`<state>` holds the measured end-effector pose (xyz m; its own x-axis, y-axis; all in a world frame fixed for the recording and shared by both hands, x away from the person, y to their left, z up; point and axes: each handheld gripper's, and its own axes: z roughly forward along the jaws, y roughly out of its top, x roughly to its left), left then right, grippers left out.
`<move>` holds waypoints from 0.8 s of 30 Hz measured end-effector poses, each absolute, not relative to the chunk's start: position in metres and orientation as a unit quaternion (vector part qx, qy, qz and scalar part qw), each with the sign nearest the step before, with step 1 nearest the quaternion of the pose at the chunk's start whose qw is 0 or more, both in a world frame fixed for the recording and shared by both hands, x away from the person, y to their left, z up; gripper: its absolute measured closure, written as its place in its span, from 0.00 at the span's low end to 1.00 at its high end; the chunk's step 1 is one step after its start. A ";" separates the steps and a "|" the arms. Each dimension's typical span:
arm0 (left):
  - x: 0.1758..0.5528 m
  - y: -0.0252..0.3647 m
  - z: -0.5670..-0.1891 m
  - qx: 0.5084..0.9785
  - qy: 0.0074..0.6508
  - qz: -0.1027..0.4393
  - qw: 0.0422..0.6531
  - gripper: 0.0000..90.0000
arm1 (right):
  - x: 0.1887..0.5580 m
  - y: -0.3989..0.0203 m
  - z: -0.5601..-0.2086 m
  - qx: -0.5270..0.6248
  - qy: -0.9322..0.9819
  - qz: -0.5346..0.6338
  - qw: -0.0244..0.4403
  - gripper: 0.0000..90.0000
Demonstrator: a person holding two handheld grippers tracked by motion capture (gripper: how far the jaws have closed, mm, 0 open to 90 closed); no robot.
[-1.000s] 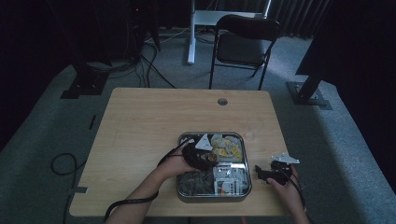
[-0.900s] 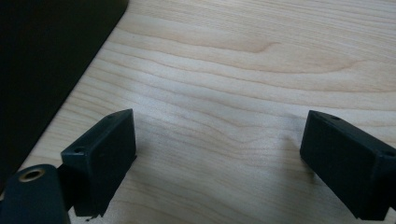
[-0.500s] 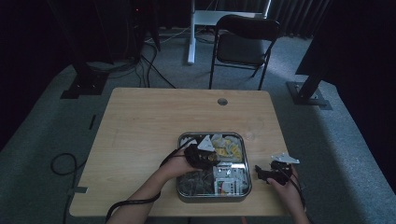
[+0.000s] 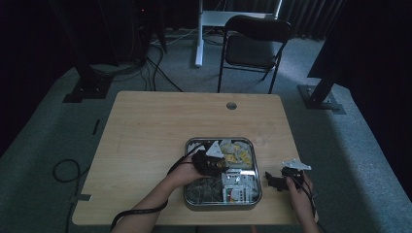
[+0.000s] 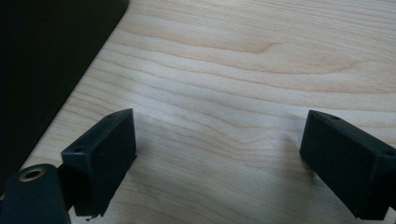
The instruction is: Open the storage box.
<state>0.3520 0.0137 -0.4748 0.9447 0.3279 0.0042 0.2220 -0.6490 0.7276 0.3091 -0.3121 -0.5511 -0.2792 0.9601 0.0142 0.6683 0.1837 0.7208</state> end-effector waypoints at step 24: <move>0.353 0.039 -0.427 0.891 0.160 0.086 0.415 0.66 | 0.313 -0.311 -0.551 0.536 0.747 0.322 0.223 0.12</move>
